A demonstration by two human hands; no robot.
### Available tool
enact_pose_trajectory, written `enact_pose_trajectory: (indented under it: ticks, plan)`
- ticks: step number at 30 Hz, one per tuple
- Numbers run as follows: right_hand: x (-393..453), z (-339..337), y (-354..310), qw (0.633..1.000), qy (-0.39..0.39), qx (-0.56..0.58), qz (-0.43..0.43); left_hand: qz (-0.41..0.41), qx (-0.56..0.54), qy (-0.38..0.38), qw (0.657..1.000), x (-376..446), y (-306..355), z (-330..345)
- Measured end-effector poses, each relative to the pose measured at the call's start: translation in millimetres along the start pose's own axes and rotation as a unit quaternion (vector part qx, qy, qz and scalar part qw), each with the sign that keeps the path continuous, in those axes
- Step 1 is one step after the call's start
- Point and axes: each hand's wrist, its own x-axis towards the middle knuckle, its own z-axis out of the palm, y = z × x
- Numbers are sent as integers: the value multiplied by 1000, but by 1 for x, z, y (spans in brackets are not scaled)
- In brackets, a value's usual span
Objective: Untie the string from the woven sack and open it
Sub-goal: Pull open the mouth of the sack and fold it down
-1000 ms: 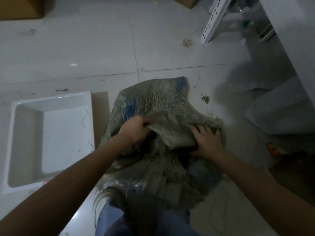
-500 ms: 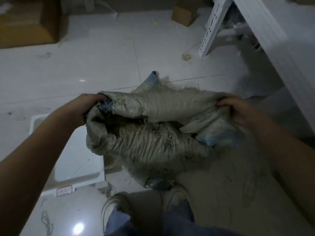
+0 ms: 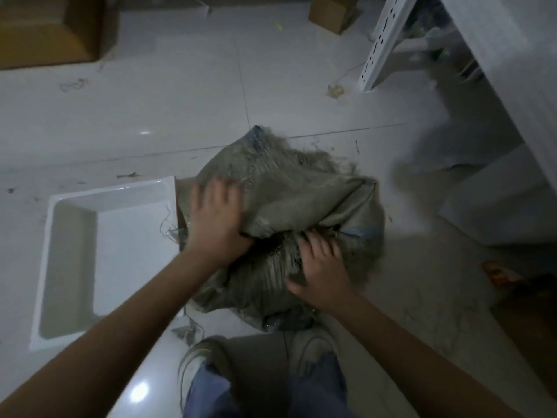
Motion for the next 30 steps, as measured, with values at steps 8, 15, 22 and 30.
enact_pose_trajectory:
  ticks: [8,15,22,30]
  plan:
    - [14,12,10,998,-50,-43,-2,304,247,-48,919,36,64,51]
    - [-24,28,58,983,-9,-95,-156,98,227,6,969,64,-15,17]
    - [-45,-21,100,993,-2,98,-62,-76,121,48,988,37,-72,-13]
    - [58,-57,22,980,-41,77,177,-148,23,79,986,16,-61,3]
